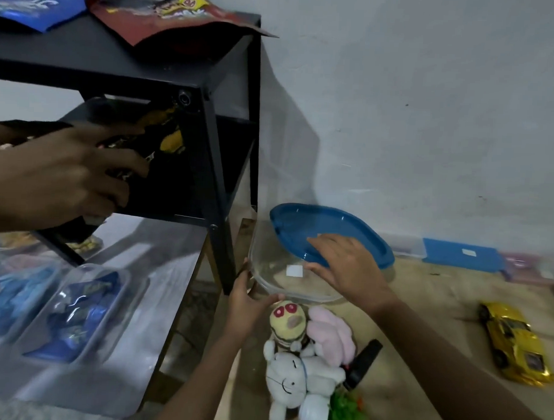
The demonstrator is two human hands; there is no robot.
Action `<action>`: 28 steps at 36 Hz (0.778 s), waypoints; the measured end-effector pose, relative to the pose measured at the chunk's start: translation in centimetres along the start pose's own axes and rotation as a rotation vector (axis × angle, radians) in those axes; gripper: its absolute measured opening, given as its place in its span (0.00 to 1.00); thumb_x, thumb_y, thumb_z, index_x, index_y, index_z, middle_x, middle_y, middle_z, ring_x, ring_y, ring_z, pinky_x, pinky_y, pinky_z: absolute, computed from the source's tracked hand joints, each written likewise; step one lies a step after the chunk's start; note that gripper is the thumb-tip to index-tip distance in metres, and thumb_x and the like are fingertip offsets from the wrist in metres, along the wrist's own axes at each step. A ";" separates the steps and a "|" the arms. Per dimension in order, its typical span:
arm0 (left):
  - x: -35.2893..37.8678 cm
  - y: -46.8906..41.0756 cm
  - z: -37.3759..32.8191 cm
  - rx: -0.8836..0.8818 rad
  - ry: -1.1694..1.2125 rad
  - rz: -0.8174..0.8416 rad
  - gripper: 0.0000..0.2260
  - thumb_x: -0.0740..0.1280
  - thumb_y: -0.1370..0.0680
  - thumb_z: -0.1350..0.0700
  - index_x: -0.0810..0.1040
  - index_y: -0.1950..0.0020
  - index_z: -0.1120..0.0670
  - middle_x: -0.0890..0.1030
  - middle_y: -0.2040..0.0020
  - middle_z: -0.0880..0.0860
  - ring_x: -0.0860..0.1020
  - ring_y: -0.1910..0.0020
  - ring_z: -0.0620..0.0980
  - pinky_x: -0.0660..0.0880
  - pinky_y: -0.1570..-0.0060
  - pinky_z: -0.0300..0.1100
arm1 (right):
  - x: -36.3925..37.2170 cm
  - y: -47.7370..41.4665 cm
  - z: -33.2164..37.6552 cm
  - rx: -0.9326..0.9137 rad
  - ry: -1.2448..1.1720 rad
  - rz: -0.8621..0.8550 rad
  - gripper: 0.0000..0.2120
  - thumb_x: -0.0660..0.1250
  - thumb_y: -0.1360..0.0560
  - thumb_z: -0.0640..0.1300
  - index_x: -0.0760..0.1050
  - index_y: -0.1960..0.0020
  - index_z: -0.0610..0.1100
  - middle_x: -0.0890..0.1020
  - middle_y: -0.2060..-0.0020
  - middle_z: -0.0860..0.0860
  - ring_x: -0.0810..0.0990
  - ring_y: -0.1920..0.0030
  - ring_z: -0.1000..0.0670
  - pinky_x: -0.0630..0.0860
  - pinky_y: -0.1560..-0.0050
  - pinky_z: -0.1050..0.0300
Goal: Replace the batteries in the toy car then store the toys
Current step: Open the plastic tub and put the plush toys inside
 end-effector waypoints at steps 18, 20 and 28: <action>0.7 0.4 -1.1 0.042 0.053 0.029 0.33 0.75 0.34 0.67 0.66 0.40 0.41 0.77 0.43 0.47 0.77 0.43 0.50 0.76 0.43 0.50 | -2.8 7.4 -4.4 0.058 -0.101 -0.148 0.17 0.56 0.26 0.35 0.78 0.43 0.36 0.84 0.49 0.43 0.83 0.50 0.47 0.72 0.45 0.57; 0.8 0.5 -1.1 0.039 0.074 0.019 0.33 0.74 0.33 0.69 0.66 0.37 0.44 0.76 0.40 0.52 0.76 0.42 0.51 0.75 0.43 0.49 | -3.6 9.1 -5.0 0.123 -0.085 -0.208 0.17 0.53 0.22 0.34 0.78 0.42 0.36 0.84 0.49 0.44 0.82 0.49 0.47 0.75 0.46 0.55; 1.6 1.2 -0.6 0.106 0.072 0.006 0.33 0.70 0.29 0.69 0.63 0.28 0.55 0.74 0.36 0.55 0.76 0.43 0.49 0.78 0.55 0.31 | -4.8 18.6 -6.8 0.388 0.009 -0.271 0.12 0.60 0.23 0.38 0.75 0.42 0.41 0.84 0.50 0.45 0.78 0.48 0.50 0.74 0.51 0.56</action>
Point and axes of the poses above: each hand's wrist, its own y-axis away from the middle knuckle, its own x-axis out of the palm, z = x × y, the point moved 8 cm from there along -y, towards the middle knuckle
